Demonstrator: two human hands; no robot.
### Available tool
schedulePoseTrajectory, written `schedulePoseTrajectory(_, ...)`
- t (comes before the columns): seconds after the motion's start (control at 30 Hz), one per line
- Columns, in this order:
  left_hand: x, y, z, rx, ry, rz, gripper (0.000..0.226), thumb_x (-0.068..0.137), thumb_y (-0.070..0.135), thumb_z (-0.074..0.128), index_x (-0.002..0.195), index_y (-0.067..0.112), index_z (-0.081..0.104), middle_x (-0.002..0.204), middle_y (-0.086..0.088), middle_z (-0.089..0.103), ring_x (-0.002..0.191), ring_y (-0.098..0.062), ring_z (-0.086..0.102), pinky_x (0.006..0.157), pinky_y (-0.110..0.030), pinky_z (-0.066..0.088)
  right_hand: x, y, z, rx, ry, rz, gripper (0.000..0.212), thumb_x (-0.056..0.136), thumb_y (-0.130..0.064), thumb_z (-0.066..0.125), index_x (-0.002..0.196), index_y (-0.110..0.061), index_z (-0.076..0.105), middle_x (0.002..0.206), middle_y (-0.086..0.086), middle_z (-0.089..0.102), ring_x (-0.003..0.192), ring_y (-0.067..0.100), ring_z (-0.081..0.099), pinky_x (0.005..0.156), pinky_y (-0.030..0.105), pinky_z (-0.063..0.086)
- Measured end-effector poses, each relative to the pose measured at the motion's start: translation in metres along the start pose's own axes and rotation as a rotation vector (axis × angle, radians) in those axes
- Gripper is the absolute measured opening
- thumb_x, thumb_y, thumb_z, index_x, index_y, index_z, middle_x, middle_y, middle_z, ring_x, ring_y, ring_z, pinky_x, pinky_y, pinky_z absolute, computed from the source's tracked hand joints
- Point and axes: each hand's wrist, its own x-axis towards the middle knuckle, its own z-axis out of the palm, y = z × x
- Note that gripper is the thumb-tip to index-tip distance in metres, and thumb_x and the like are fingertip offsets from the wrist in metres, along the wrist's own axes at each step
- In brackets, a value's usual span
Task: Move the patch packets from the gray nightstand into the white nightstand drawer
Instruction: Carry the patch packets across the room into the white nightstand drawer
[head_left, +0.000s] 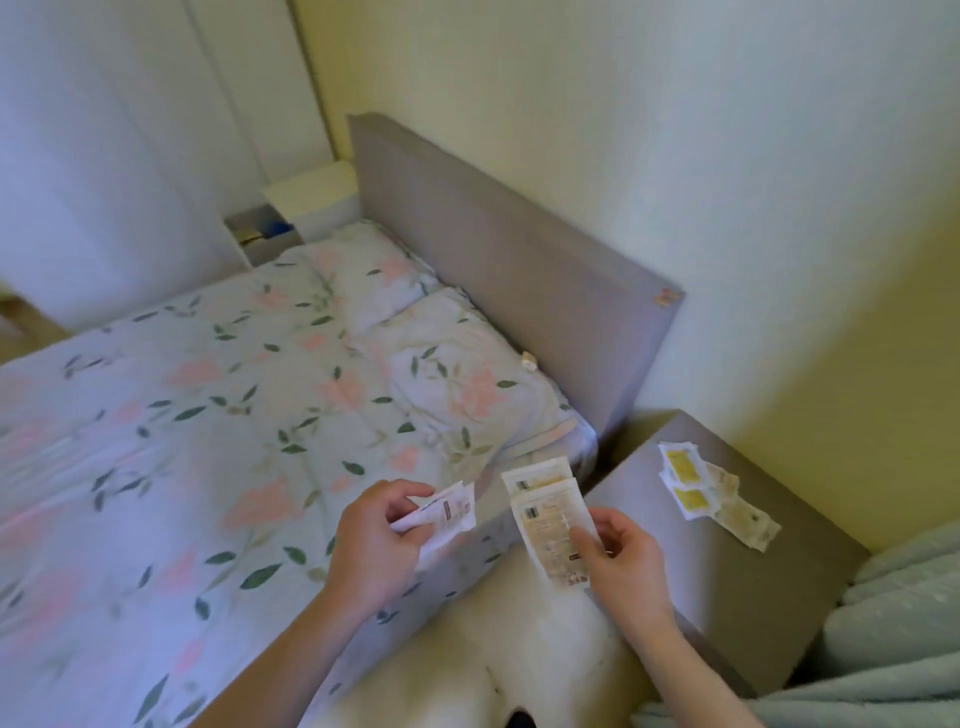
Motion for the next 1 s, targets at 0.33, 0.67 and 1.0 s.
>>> schedulePoseTrajectory(0.33,-0.134,-0.124,-0.215,-0.136,0.319,-0.179,0.038,0.081,0.000,0.072,0.090,0.036,0.077,0.080,0.020,0.073,0.070,-0.007,0.067,0.056,-0.021,0.050,-0.109,-0.074,0.217,-0.086,-0.401,-0.172,0.023,0.093,-0.002,0.067,0.098,-0.024,0.074,0.091,-0.010,0.079,0.085,0.013,0.076,0.079,0.037,0.061)
schedulePoseTrajectory(0.67,-0.288,-0.247,-0.438,-0.097,0.581,-0.285,0.039,0.084,-0.001,0.071,0.087,0.038,0.073,0.087,0.031,0.070,0.081,0.002,0.066,0.053,-0.015,0.049,-0.294,-0.137,0.451,-0.093,-0.736,-0.307,0.030,0.094,0.000,0.062,0.099,-0.026,0.075,0.093,-0.012,0.079,0.086,0.012,0.075,0.075,0.035,0.060)
schedulePoseTrajectory(1.0,-0.381,-0.329,-0.588,-0.158,0.901,-0.405,0.030,0.086,0.005,0.072,0.090,0.034,0.076,0.084,0.016,0.075,0.061,-0.009,0.065,0.052,-0.029,0.056,-0.402,-0.204,0.638,-0.141,-0.988,-0.451,0.030,0.094,-0.001,0.065,0.097,-0.030,0.075,0.091,-0.011,0.079,0.081,0.008,0.076,0.072,0.035,0.062)
